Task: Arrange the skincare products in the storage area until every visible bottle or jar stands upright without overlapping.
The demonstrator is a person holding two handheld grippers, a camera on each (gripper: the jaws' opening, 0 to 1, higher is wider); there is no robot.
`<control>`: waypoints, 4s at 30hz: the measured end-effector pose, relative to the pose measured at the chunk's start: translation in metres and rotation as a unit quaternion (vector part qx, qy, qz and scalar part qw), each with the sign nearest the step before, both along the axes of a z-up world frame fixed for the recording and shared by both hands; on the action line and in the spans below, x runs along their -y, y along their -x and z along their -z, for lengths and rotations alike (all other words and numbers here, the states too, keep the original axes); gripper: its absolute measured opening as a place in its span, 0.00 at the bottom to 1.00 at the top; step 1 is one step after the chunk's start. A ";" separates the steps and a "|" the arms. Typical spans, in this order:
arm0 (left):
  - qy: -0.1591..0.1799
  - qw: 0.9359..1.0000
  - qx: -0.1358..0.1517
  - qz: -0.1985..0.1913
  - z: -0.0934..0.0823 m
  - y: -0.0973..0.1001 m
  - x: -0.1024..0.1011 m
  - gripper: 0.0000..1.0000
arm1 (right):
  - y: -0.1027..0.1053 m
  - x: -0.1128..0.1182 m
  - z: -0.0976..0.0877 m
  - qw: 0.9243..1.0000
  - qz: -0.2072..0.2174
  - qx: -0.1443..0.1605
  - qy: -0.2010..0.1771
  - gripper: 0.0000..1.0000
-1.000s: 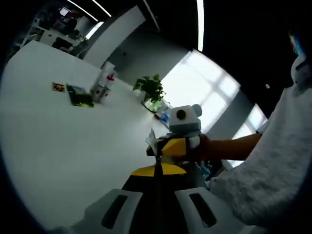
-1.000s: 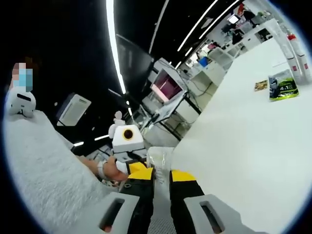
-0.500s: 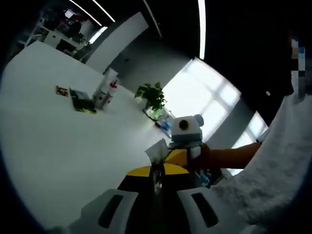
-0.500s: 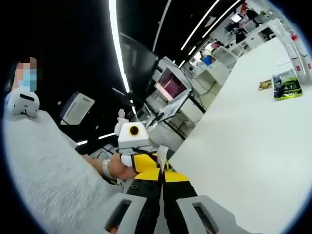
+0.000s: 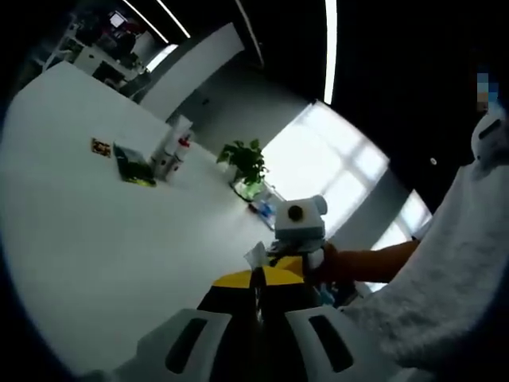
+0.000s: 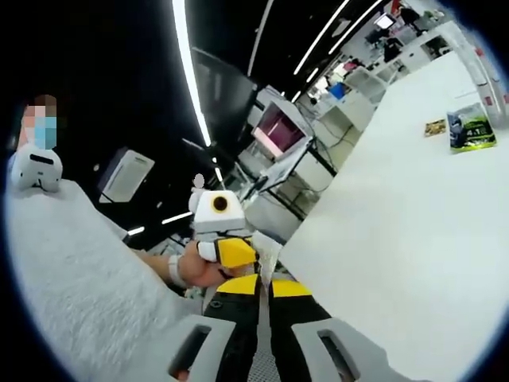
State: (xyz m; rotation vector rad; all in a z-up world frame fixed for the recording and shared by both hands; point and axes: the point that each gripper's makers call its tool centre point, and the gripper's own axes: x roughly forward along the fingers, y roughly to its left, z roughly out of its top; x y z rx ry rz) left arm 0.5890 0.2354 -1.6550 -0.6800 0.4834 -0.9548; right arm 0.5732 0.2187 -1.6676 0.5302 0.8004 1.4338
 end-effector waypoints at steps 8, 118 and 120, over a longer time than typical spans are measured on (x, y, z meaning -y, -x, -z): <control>-0.012 1.000 0.011 -0.005 0.003 -0.003 0.001 0.02 | -0.008 0.003 -0.006 1.000 0.022 0.004 -0.013 0.00; -0.046 0.980 -0.185 -0.060 0.053 -0.287 -0.056 0.00 | -0.042 0.021 0.078 0.892 0.072 0.323 0.308 0.30; -0.054 0.979 -0.188 -0.051 0.057 -0.292 -0.053 0.00 | -0.043 0.021 0.078 0.892 0.073 0.324 0.308 0.30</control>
